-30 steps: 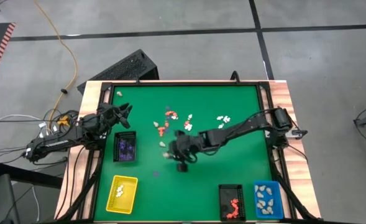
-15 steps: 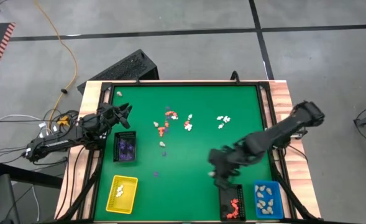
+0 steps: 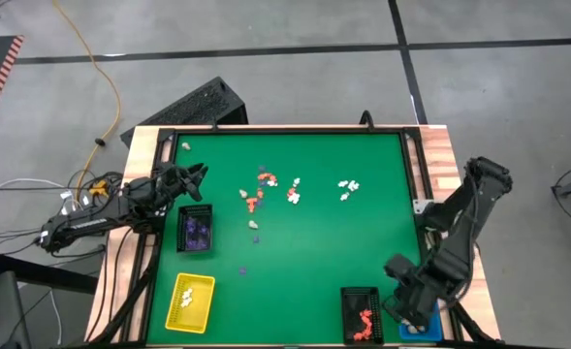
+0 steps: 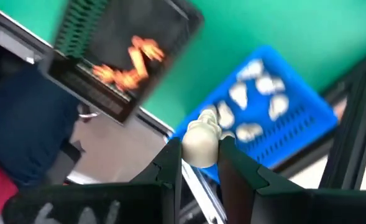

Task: Sort Halloween decoration
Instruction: Put the white skull toy into the blue basket

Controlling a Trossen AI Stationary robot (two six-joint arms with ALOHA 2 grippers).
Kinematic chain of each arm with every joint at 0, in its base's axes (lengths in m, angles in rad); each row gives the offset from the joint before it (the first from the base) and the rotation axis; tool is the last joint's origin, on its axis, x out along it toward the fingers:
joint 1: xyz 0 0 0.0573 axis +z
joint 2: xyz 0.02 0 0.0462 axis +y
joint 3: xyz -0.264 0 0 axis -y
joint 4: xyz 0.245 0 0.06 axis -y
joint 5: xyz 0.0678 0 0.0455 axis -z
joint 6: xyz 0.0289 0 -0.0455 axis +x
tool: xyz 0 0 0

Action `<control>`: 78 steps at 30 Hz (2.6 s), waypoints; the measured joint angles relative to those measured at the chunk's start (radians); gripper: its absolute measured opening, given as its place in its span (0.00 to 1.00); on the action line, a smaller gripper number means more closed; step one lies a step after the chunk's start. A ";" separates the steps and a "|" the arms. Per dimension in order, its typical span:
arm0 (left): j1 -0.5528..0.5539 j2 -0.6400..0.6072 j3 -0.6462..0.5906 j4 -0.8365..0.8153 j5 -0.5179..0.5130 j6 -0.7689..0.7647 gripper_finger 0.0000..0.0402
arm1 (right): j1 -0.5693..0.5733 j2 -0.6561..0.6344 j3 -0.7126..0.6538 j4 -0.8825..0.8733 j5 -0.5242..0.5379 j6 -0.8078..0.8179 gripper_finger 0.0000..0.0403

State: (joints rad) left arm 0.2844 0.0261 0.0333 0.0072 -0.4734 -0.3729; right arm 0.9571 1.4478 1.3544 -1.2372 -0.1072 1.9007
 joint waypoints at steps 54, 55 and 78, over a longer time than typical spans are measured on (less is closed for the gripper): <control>0.698 1.421 0.879 -0.644 0.084 0.233 0.02 | 0.060 0.163 0.000 -0.075 0.094 -0.025 0.45; 0.712 1.444 0.887 -0.653 0.089 0.229 0.01 | 0.056 0.163 0.000 -0.080 0.095 -0.028 0.45; 0.783 1.756 1.484 -1.105 0.177 0.225 0.00 | -0.045 0.164 0.000 -0.095 0.191 -0.261 0.45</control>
State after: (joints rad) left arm 1.0675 1.7825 1.5170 -1.0977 -0.2960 -0.1482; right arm 0.9123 1.6114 1.3540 -1.3326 0.0840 1.6395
